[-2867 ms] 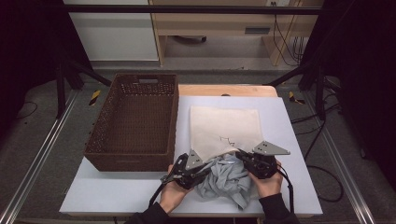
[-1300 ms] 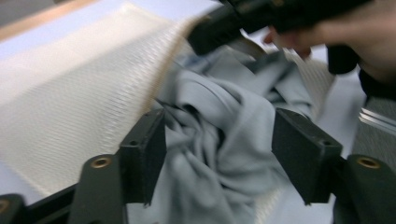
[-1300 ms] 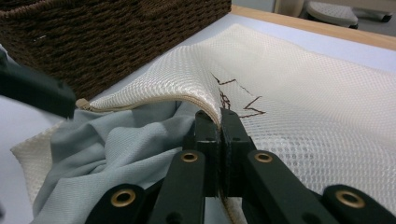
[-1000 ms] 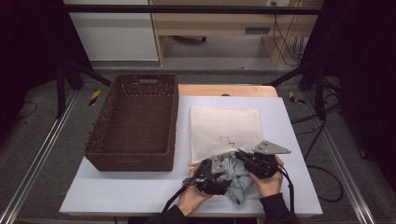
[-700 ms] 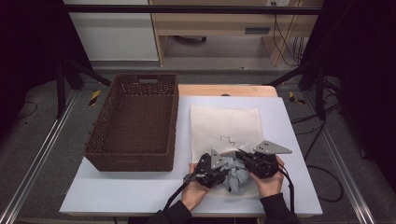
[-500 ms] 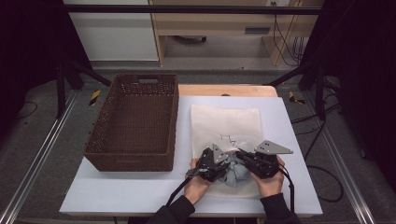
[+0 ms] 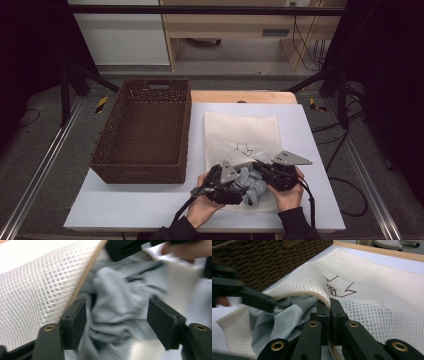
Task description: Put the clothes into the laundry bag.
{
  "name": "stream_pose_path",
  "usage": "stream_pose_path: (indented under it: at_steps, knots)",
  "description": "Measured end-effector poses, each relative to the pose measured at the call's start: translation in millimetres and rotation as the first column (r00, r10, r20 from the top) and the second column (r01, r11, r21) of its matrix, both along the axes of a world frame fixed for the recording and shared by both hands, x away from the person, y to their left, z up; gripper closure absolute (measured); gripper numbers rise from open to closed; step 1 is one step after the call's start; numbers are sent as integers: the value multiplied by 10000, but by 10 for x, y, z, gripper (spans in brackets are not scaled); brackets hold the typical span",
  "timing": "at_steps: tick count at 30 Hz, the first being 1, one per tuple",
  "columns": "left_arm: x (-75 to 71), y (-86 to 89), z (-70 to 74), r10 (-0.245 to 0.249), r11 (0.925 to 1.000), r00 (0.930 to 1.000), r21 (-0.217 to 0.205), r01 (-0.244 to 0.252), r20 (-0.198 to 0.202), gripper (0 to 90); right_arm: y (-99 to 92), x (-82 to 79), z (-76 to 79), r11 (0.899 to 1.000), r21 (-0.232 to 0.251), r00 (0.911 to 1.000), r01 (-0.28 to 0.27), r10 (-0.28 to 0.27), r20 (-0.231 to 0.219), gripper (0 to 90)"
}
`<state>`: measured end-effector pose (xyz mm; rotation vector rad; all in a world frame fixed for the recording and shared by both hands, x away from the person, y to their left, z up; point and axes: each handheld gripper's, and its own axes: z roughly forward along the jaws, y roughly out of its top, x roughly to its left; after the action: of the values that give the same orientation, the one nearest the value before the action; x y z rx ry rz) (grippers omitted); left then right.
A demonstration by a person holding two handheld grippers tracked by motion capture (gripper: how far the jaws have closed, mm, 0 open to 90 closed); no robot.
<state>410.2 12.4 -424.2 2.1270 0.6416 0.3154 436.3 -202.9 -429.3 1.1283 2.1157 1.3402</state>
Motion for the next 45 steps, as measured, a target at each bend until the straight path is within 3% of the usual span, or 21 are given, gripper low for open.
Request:
stream_pose_path:
  at_steps: [3, 7, 9, 11, 15, 19, 25, 29, 33, 37, 39, 42, 45]
  knots:
    - [-56, -34, -43, -219, 9996, 9995, 167, 223, -223, 304, 4, -2, 1, 10000, -11, 10000, 17, -17, -4, 877]
    - [31, -133, -329, -177, 9979, 9966, 603, 226, -804, 347, 2, -3, 1, 10000, -29, 10000, 10, -10, 13, 876]
    - [79, -163, -451, -6, 9965, 9977, 833, 62, -676, 414, 6, -1, -2, 10000, -21, 10000, 17, -17, 20, 877]
    - [117, -168, -516, 183, 9949, 9991, 1002, -142, -395, 545, 8, 0, -3, 10000, -31, 10000, 7, -7, 6, 876]
    - [180, -147, -468, 429, 9956, 9969, 864, -372, -653, 763, 6, -1, 0, 10000, -11, 10000, -6, 6, -6, 877]
    - [166, -156, -388, 586, 9966, 9979, 596, -569, -275, 814, 4, -6, 9, 10000, -9, 10000, -23, 23, 39, 877]
    - [261, -273, -284, 841, 9926, 9961, 853, -862, 276, 816, -14, -16, 35, 9999, 118, 10000, 10, -11, 56, 877]
    - [393, -316, -379, 1386, 9845, 9889, 1014, -1434, 526, 813, -21, -22, 44, 9999, 127, 9999, -29, 27, 119, 877]
    - [443, -323, -460, 1500, 9841, 9877, 891, -1535, 451, 797, -5, -17, 25, 10000, 32, 10000, -15, 15, 43, 877]
    - [414, -262, -412, 1162, 9910, 9931, 647, -1168, 136, 720, -4, 1, -3, 10000, -22, 10000, 31, -31, -73, 877]
    - [346, -187, -349, 939, 9950, 9956, 327, -938, -13, 601, -9, 0, -4, 10000, -49, 10000, 43, -43, -41, 877]
    - [188, -73, -231, 617, 9980, 9980, 136, -618, 131, 474, -15, 2, 0, 10000, 0, 10000, 88, -88, 9, 876]
    - [34, 6, -138, 97, 9995, 9998, -305, -91, 196, 429, -13, 0, 3, 9999, 5, 9999, 111, -111, 35, 875]
